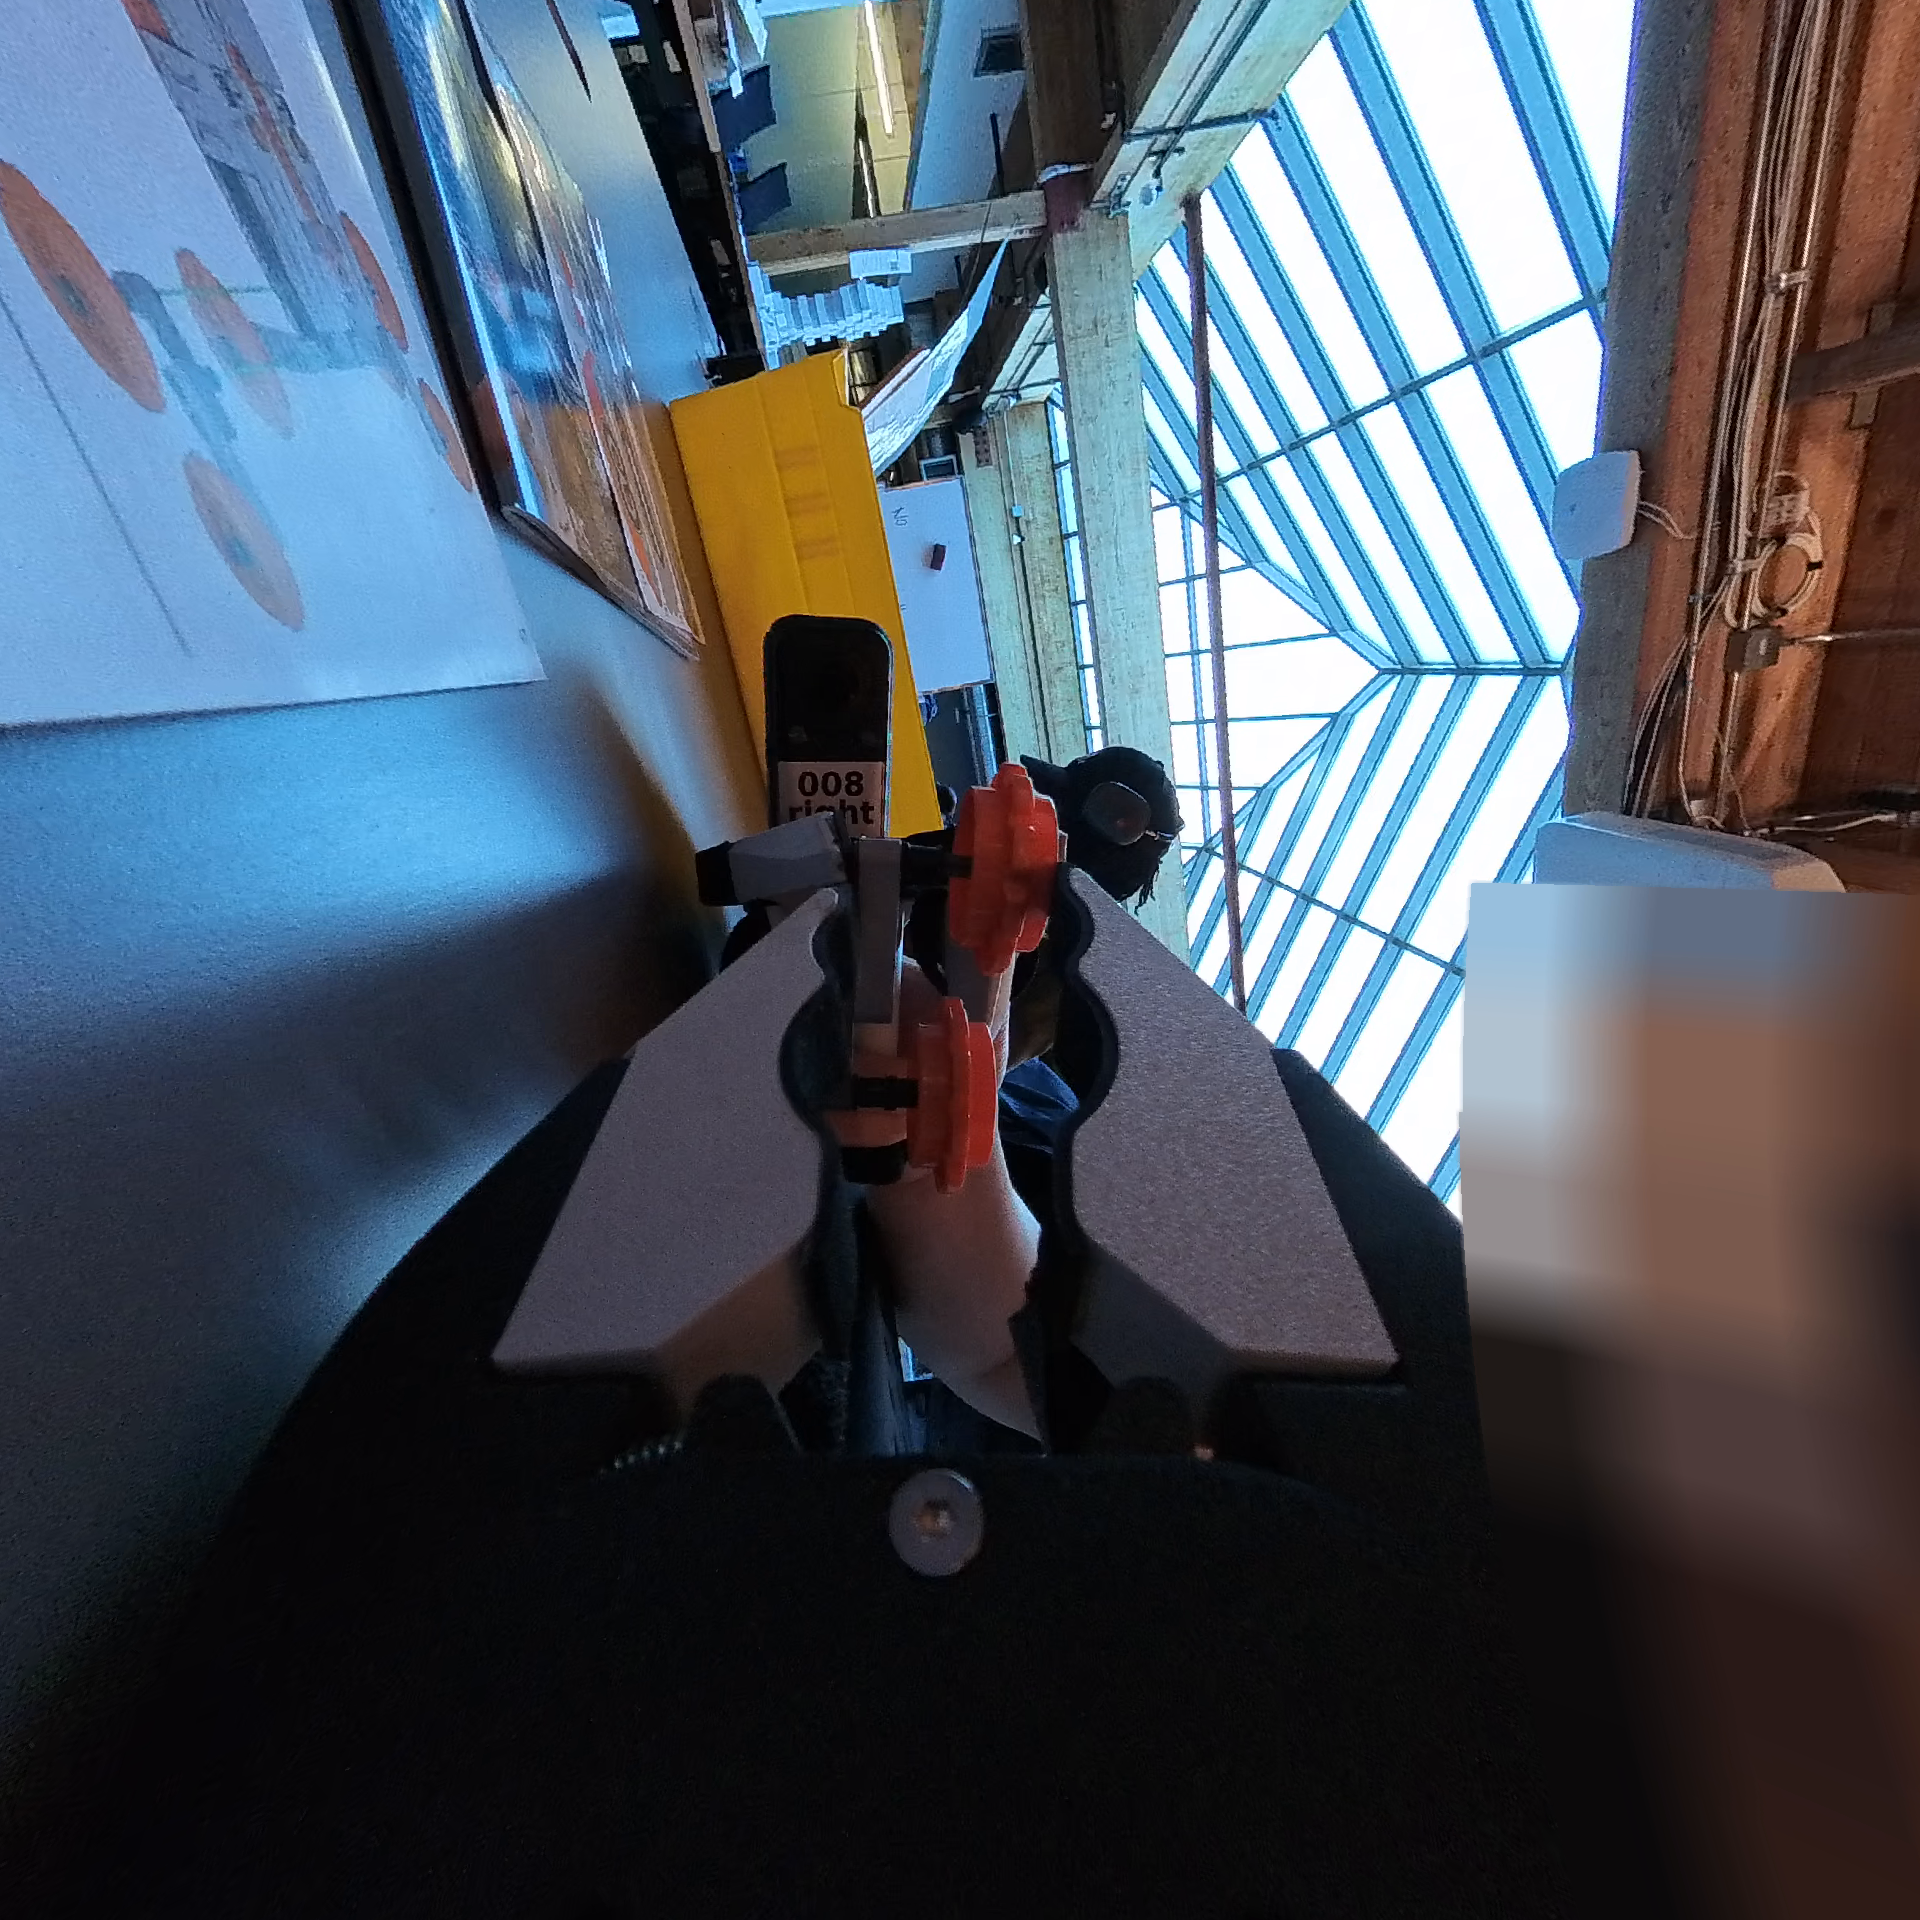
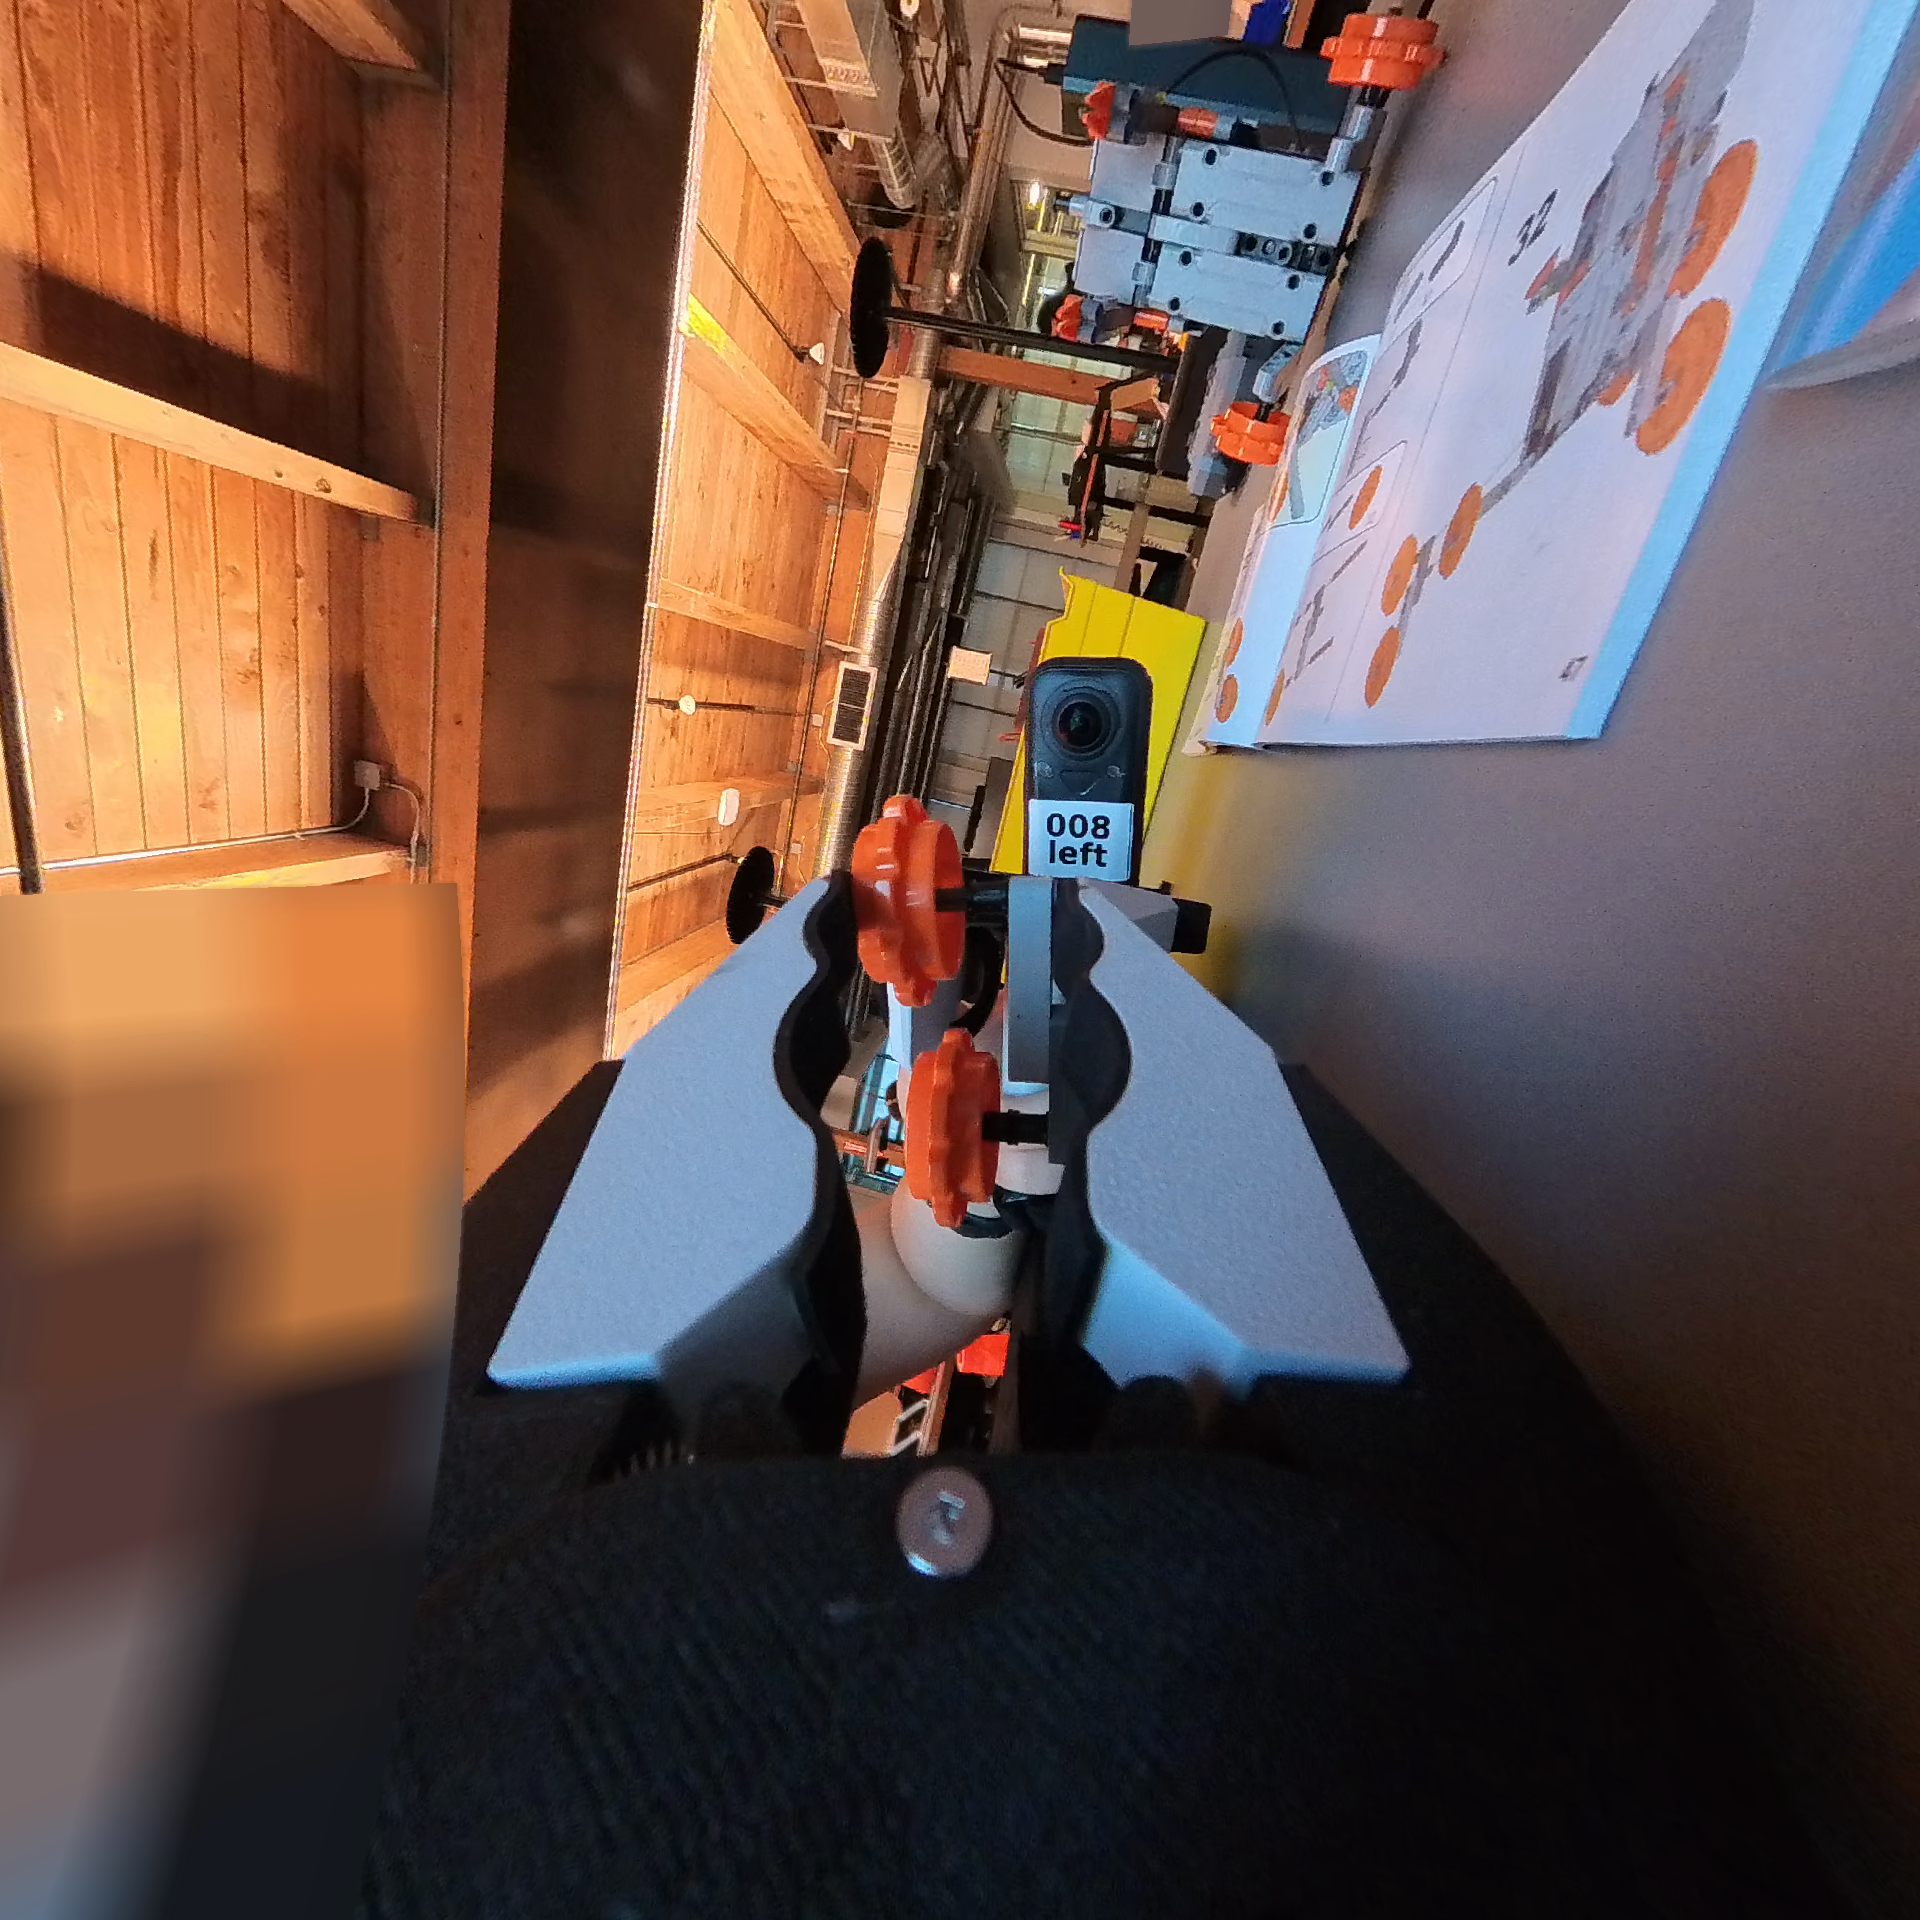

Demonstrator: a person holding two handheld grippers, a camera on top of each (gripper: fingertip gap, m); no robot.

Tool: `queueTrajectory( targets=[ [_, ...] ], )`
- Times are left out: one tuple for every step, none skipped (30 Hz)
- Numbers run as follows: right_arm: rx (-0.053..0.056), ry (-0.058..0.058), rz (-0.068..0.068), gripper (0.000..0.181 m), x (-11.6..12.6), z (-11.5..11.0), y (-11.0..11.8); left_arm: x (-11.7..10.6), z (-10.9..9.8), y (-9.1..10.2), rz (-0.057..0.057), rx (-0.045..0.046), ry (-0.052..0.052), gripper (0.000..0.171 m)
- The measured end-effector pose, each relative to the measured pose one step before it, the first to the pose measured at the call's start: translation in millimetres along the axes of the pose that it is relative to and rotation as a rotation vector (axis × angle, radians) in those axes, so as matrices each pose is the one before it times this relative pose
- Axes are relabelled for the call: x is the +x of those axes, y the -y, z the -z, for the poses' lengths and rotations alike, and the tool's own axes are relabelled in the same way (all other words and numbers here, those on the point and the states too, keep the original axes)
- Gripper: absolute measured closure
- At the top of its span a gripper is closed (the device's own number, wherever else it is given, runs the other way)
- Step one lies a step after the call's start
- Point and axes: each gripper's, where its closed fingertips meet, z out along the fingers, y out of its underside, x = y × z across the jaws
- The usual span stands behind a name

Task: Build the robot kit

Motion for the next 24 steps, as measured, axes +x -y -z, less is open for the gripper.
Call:
queueTrajectory(
  targets=[
    [0.0024, -0.0031, 0.0046, 0.144, 0.06, 0.08, 0.22, -0.08, -0.02, 0.14, -0.0011, 0.00169, 0.0003, 0.139],
    [-0.0002, -0.0025, 0.0057, 0.144, 0.02, -0.11, -0.13, 0.02, -0.01, 0.21, 0.0012, 0.00119, -0.0025, 0.139],
    [-0.0002, -0.0012, -0.0009, 0.144, 0.20, 0.04, -0.05, -0.14, 0.01, 0.01, 0.0023, -0.00014, -0.0015, 0.139],
    [0.0013, -0.0004, 0.0000, 0.144, 0.03, 0.05, 0.15, -0.12, 0.03, -0.05, -0.0012, -0.00038, 0.0002, 0.139],
    [0.0010, 0.0000, 0.0033, 0.144, -0.21, 0.03, 0.10, 0.14, -0.13, 0.07, -0.0034, 0.00081, 0.0001, 0.139],
    [-0.0004, 0.0003, 0.0001, 0.144, -0.03, 0.03, -0.05, 0.09, -0.08, 0.07, -0.0033, 0.00009, 0.0005, 0.139],
    [0.0005, 0.0004, -0.0015, 0.144, 0.05, 0.04, 0.17, -0.14, -0.08, 0.03, -0.0017, 0.00082, 0.0009, 0.139],
    [-0.0008, 0.0012, -0.0004, 0.144, -0.19, -0.03, -0.17, 0.16, -0.02, -0.06, 0.0005, 0.00029, -0.0008, 0.139],
    [-0.0004, -0.0006, 0.0008, 0.144, 0.04, 0.01, -0.04, 0.04, -0.01, -0.08, -0.0001, 0.00015, -0.0002, 0.139],
    [0.0007, -0.0001, 0.0014, 0.144, 0.00, -0.02, 0.03, -0.01, 0.01, 0.02, -0.0022, 0.00068, 0.0006, 0.139],
    [0.0001, -0.0001, 0.0013, 0.144, -0.12, 0.01, -0.03, 0.10, 0.00, -0.03, -0.0015, -0.00045, -0.0001, 0.139],
    [0.0006, -0.0018, 0.0014, 0.144, 0.14, -0.03, 0.04, -0.04, 0.02, 0.15, 0.0003, 0.00111, 0.0006, 0.139],
    [0.0001, -0.0003, -0.0001, 0.144, 0.04, -0.09, -0.04, -0.11, 0.11, 0.13, 0.0013, 0.00200, -0.0003, 0.139],
    [0.0007, -0.0009, 0.0031, 0.144, -0.09, 0.06, 0.06, 0.08, -0.14, 0.02, 0.0010, 0.00108, -0.0015, 0.139],
    [0.0003, -0.0013, 0.0028, 0.144, -0.03, -0.13, -0.02, -0.05, 0.06, 0.17, -0.0007, 0.00191, 0.0004, 0.139],
    [-0.0001, 0.0008, 0.0010, 0.144, -0.17, 0.12, -0.02, 0.17, -0.03, -0.01, -0.0020, 0.00099, 0.0002, 0.139],
    [0.0012, 0.0000, 0.0021, 0.144, -0.20, 0.04, 0.12, 0.27, -0.16, -0.14, -0.0015, 0.00007, -0.0005, 0.139],
    [0.0010, -0.0009, 0.0014, 0.144, -0.02, -0.01, 0.02, -0.06, -0.04, 0.22, -0.0019, 0.00139, 0.0010, 0.139],
    [0.0013, 0.0006, 0.0004, 0.144, -0.09, 0.04, 0.15, 0.11, -0.01, -0.04, -0.0010, 0.00091, 0.0004, 0.139],
    [0.0014, 0.0003, -0.0001, 0.144, -0.11, 0.09, 0.08, 0.07, -0.19, -0.03, -0.0003, -0.00033, -0.0003, 0.139],
    [-0.0016, 0.0000, 0.0010, 0.144, 0.01, -0.04, -0.18, 0.01, 0.00, 0.09, -0.0008, -0.00018, 0.0001, 0.139],
    [0.0006, 0.0004, 0.0018, 0.144, -0.24, -0.05, 0.06, 0.19, -0.04, -0.05, -0.0005, 0.00023, -0.0008, 0.139],
    [0.0012, -0.0009, 0.0005, 0.144, 0.10, 0.10, 0.06, 0.03, -0.03, -0.08, -0.0008, 0.00006, 0.0002, 0.139],
    [0.0000, -0.0001, 0.0010, 0.144, -0.11, -0.04, 0.03, -0.02, -0.04, 0.23, -0.0017, 0.00140, 0.0008, 0.139]
  ],
)
